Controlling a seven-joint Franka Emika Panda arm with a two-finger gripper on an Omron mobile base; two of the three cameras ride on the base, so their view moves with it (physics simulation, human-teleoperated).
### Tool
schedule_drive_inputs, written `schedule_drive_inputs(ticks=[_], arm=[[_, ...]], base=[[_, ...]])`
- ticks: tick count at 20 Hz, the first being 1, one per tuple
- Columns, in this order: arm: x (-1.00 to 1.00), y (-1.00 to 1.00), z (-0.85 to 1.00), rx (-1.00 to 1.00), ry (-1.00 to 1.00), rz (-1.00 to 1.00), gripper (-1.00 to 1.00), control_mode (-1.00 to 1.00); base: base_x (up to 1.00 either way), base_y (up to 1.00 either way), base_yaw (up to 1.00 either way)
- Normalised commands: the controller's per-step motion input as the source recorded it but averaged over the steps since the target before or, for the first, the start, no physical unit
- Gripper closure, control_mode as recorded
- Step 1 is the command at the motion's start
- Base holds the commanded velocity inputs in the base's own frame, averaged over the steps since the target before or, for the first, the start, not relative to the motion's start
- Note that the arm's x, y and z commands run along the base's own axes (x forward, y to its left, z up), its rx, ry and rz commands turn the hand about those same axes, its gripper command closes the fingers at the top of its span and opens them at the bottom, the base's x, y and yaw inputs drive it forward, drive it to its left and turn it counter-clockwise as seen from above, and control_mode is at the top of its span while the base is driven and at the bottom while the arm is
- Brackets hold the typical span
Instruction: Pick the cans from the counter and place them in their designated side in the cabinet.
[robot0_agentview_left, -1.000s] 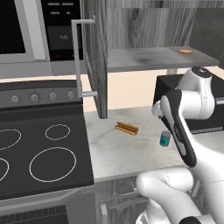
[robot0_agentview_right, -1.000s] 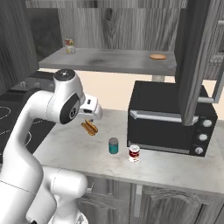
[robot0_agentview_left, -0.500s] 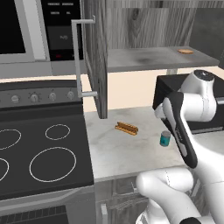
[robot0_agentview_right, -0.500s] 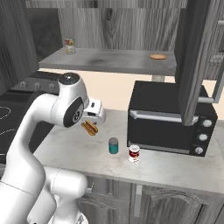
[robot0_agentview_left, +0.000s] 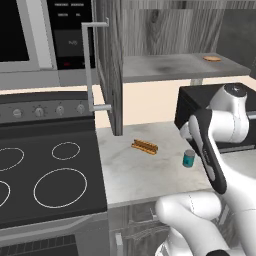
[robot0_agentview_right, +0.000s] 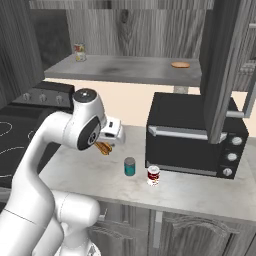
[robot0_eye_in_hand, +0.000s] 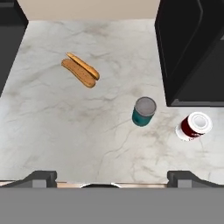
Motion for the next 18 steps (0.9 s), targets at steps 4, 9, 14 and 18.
schedule_drive_inputs(ticks=[4,9,14,18], arm=[[0.0,-0.11,-0.18,0.0,0.0,0.0,-1.0,-1.0],[0.0,-0.09,-0.18,0.0,0.0,0.0,-1.0,-1.0],[0.0,-0.08,-0.17,-0.01,0.0,0.0,-1.0,-1.0],[0.0,-0.1,-0.18,0.0,0.0,0.0,-1.0,-1.0]], base=[[0.0,0.0,0.0],[0.0,0.0,0.0],[0.0,0.0,0.0],[0.0,0.0,0.0]])
